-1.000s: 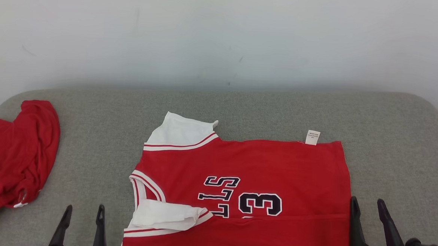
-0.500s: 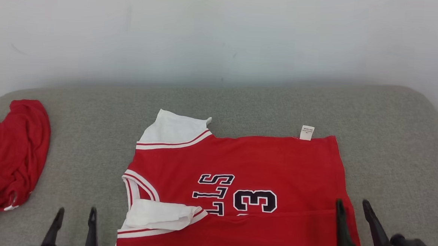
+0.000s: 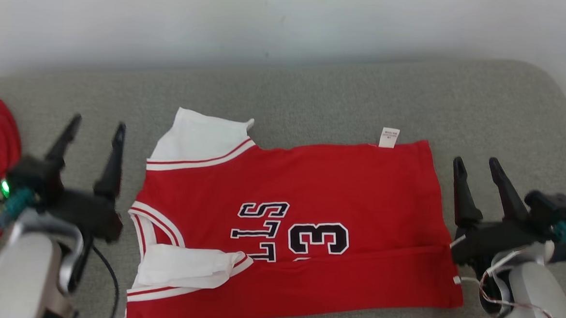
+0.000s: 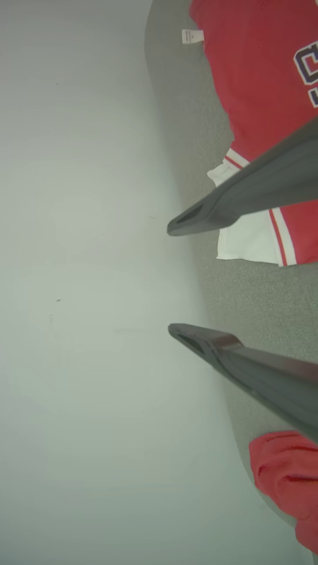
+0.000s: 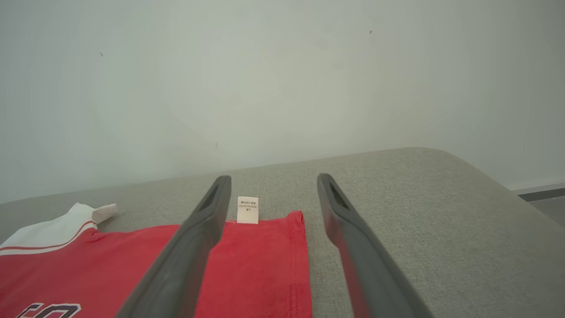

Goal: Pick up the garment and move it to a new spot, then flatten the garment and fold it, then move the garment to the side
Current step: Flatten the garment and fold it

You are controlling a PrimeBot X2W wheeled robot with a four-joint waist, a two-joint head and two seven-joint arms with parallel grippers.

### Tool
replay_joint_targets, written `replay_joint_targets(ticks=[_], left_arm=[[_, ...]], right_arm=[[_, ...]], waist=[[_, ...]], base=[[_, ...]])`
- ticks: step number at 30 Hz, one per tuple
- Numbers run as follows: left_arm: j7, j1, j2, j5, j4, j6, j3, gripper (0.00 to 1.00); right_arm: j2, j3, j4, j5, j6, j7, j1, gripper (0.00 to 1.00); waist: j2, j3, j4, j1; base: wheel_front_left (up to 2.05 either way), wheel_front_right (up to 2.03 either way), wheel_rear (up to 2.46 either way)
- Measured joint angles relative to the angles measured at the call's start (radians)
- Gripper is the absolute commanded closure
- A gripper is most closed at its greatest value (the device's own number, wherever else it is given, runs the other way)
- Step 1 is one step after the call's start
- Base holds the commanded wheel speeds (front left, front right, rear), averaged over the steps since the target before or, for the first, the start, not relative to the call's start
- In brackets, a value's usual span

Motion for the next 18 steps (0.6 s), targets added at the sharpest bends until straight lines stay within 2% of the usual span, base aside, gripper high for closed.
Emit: replay_joint_targets(ticks=[2, 8, 13, 18], left_arm=[[0.024, -0.079, 0.04, -0.035, 0.023, 0.0, -0.029, 0.0], [0.105, -0.277, 0.102, -0.127, 0.114, 0.0, -0.122, 0.0], [0.156, -0.425, 0.119, -0.216, 0.229, 0.0, -0.218, 0.0], [0.176, -0.484, 0.145, -0.252, 0.312, 0.0, -0.288, 0.0]], right_arm=[[-0.003, 0.012, 0.032, 0.003, 0.0, 0.014, -0.049, 0.0], [-0.003, 0.07, 0.152, 0.027, 0.0, 0.031, -0.213, 0.0], [0.016, 0.122, 0.259, 0.032, 0.0, 0.028, -0.351, 0.0], [0.027, 0.162, 0.32, 0.035, 0.0, 0.027, -0.422, 0.0]], waist=[[0.0, 0.027, -0.009, 0.0], [0.0, 0.118, -0.04, 0.0001], [0.0001, 0.21, -0.074, 0.0003], [0.0001, 0.26, -0.1, 0.0002]], base=[[0.0, 0.0, 0.0], [0.0, 0.0, 0.0], [0.0, 0.0, 0.0], [0.0, 0.0, 0.0]])
